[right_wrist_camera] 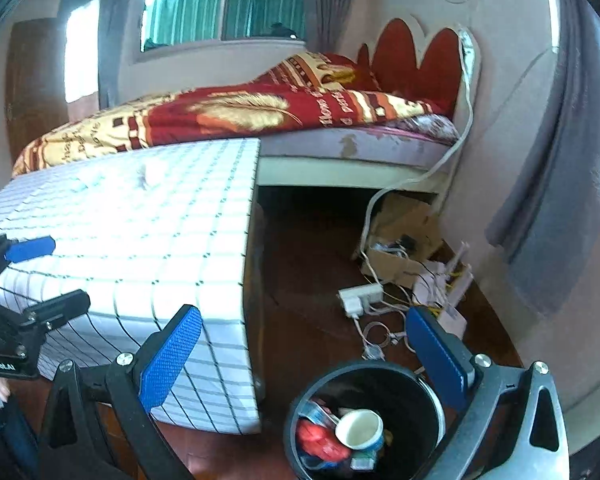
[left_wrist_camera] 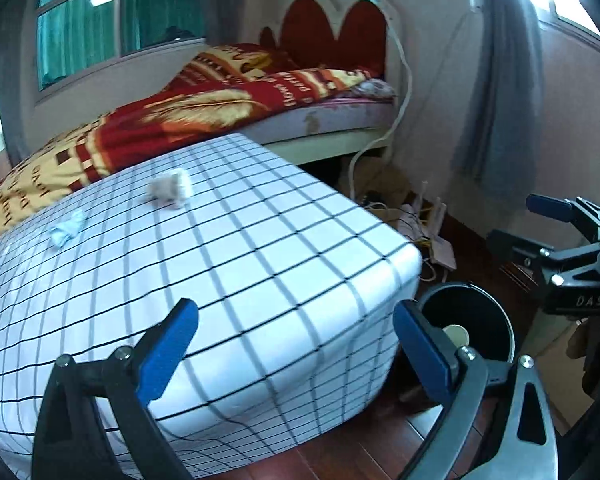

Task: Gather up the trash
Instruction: 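Move both open tools back toward the tissue and mask on the ottoman, then grasp the white tissue with the right tool while the left tool grasps the blue mask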

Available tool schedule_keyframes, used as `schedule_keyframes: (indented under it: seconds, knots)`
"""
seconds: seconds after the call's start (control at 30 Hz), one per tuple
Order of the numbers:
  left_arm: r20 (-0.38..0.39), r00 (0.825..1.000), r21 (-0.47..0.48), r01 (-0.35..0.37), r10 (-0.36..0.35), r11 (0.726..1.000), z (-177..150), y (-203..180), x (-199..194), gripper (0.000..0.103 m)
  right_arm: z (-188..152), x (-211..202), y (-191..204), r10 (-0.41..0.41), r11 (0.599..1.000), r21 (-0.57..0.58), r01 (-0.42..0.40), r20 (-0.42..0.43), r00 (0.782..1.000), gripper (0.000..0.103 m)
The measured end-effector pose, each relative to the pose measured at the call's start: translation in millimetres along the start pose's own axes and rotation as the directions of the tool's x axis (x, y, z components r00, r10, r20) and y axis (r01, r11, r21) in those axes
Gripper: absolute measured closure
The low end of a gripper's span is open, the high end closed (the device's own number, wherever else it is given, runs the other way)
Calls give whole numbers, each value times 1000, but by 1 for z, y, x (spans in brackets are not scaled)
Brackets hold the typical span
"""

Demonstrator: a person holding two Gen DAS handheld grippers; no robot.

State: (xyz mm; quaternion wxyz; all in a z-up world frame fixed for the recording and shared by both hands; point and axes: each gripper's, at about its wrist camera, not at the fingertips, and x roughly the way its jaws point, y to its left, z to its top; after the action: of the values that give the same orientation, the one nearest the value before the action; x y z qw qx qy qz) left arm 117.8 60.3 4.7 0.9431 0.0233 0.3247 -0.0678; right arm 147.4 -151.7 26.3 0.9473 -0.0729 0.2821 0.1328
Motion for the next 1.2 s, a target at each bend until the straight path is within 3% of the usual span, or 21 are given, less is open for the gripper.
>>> schedule_keyframes:
  seconds: [0.07,0.23,0.63,0.93,1.2]
  knots:
    - [1,1000,-16,-13,13,1000,-2,11,-1,5,6,7,13,49,999,2,-49,4,999,0]
    - [1,998,-62,-69,69,996,-9,49,-7,5,18,21,49,86,994,-59,-88,-25,996,0]
    - [5,975,-175,-220,224,960,-17,152,-22,5,53,59,135,227,969,-86,-232,-54,972,0]
    - [-9,969,-194,-243,246,950,-16,196,-11,9,78,89,181,302,946,-105,-307,-58,952,1]
    - [-36,974,-258,-224,222,940,3,252,24,17,119,142,196,310,944,-91,-316,-76,948,11]
